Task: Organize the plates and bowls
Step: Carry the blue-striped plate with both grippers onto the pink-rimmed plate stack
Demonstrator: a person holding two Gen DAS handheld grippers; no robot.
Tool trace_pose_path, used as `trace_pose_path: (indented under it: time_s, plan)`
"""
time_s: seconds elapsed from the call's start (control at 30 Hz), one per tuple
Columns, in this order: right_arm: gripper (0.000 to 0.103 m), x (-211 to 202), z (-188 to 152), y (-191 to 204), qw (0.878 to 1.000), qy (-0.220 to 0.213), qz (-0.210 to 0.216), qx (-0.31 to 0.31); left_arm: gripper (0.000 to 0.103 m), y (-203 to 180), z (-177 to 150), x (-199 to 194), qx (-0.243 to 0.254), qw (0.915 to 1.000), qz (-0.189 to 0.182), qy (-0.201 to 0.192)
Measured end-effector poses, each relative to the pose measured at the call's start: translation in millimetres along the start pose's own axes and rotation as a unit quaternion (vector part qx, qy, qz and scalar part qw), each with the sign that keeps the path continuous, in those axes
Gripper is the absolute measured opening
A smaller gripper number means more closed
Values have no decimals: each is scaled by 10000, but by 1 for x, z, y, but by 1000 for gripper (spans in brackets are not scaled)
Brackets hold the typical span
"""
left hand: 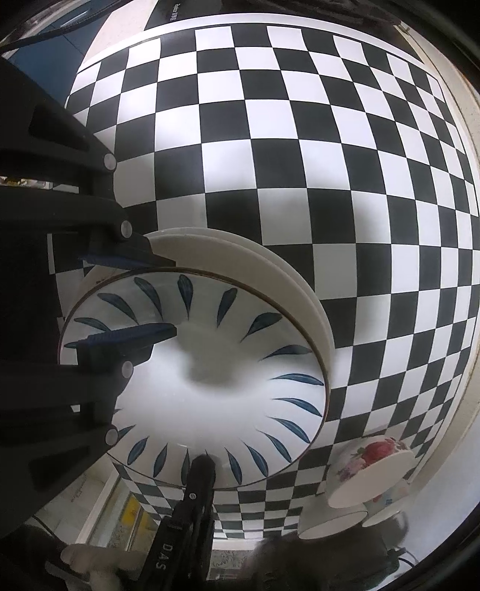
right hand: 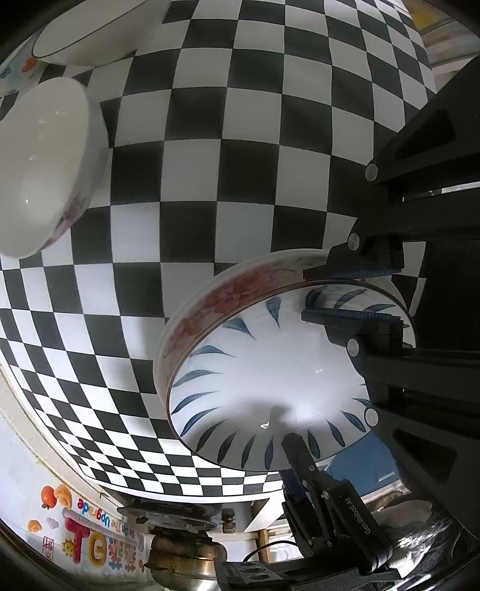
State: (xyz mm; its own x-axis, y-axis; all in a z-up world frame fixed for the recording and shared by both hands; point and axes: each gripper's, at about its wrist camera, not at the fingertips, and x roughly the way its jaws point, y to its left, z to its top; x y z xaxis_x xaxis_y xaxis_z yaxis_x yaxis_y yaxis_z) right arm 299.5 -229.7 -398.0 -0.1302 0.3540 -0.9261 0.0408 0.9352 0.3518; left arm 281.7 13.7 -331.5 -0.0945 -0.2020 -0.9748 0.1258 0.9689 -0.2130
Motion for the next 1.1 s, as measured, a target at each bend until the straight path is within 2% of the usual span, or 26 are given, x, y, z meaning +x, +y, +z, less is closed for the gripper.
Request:
trace_pose_path:
  time_s: [0.37, 0.57, 0.8, 1.1]
  plan:
    - [16, 6, 0, 2, 9999, 42, -127, -28, 25, -9, -2, 15, 31, 9997, 214, 115]
    - [16, 6, 0, 8, 9997, 1, -243, -39, 25, -10, -3, 20, -7, 9997, 194, 151]
    - [18, 7, 0, 15, 9993, -21, -370, 31, 25, -5, -2, 20, -130, 9996, 158, 195]
    - [19, 10, -2, 22, 9980, 38, -609, 161, 26, -5, -7, 9, -288, 9989, 311, 176]
